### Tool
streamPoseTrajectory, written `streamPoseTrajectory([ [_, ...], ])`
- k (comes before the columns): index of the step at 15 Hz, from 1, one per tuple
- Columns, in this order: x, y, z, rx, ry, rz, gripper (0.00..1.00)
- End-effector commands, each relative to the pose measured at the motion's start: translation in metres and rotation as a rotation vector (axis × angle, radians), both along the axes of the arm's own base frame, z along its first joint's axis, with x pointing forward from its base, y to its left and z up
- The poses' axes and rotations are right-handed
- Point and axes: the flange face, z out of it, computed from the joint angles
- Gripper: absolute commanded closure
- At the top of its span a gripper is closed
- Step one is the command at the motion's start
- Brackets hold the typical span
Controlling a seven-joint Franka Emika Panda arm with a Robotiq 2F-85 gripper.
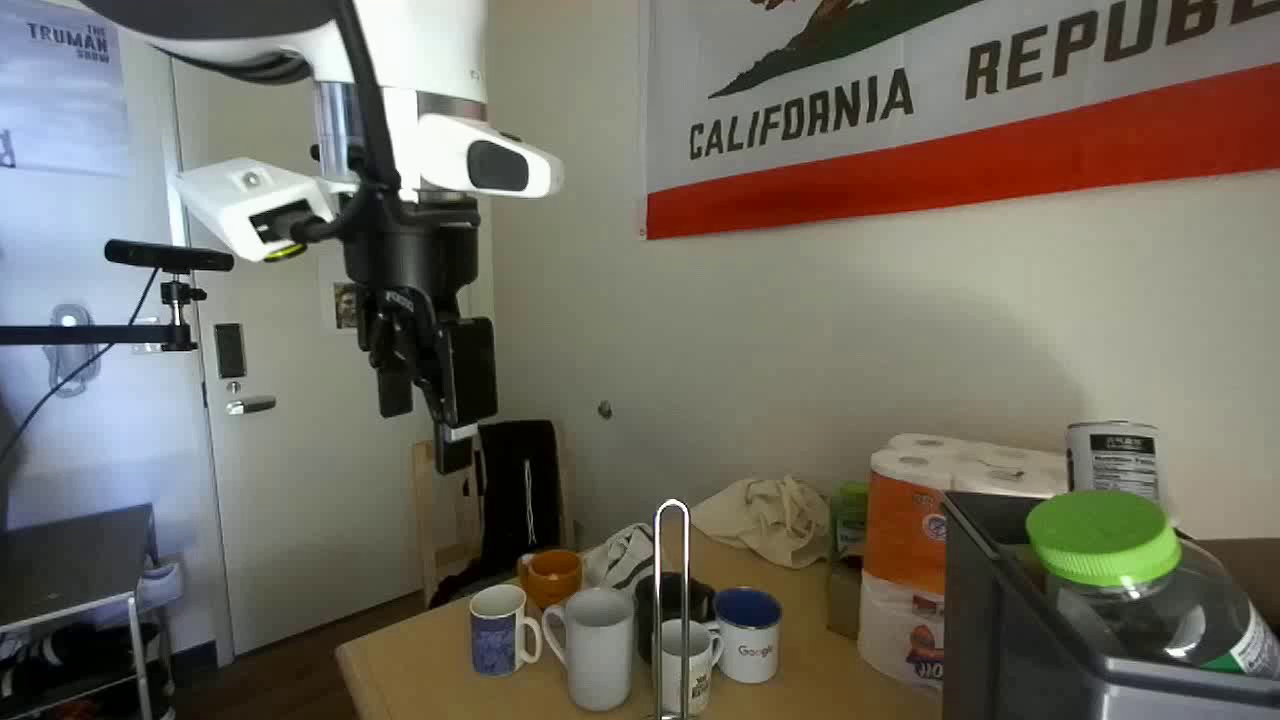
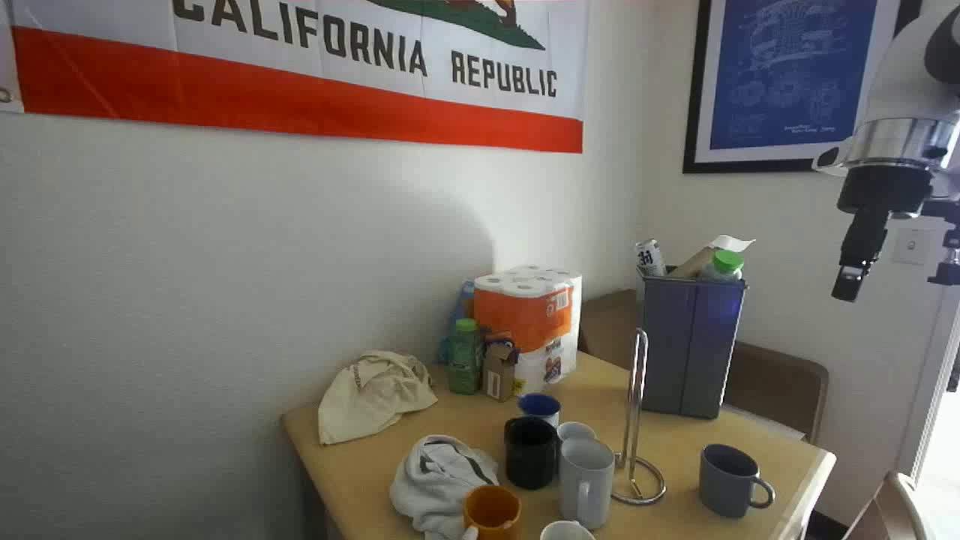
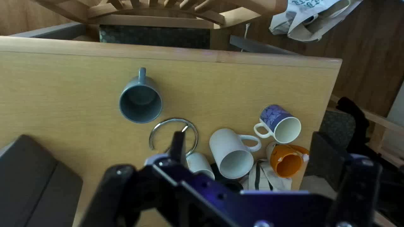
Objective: Move the gray bin to the middle of the table then take the green lid off the jar
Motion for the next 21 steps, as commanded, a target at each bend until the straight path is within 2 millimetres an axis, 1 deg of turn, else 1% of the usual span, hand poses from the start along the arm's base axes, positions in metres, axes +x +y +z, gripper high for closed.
streamPoseTrajectory([
  [1,0.000,0.000,0.001,0.000,0.001,0.000,0.00],
  [9,0.000,0.000,0.001,0.000,0.001,0.000,0.00],
  [12,0.016,-0.008,0.002,-0.035,-0.028,0.064,0.00],
  [15,0.044,-0.022,0.000,-0.075,-0.060,0.157,0.00],
  [17,0.067,-0.032,-0.002,-0.102,-0.091,0.223,0.00],
  [21,0.125,-0.059,-0.008,-0.183,-0.147,0.337,0.00],
])
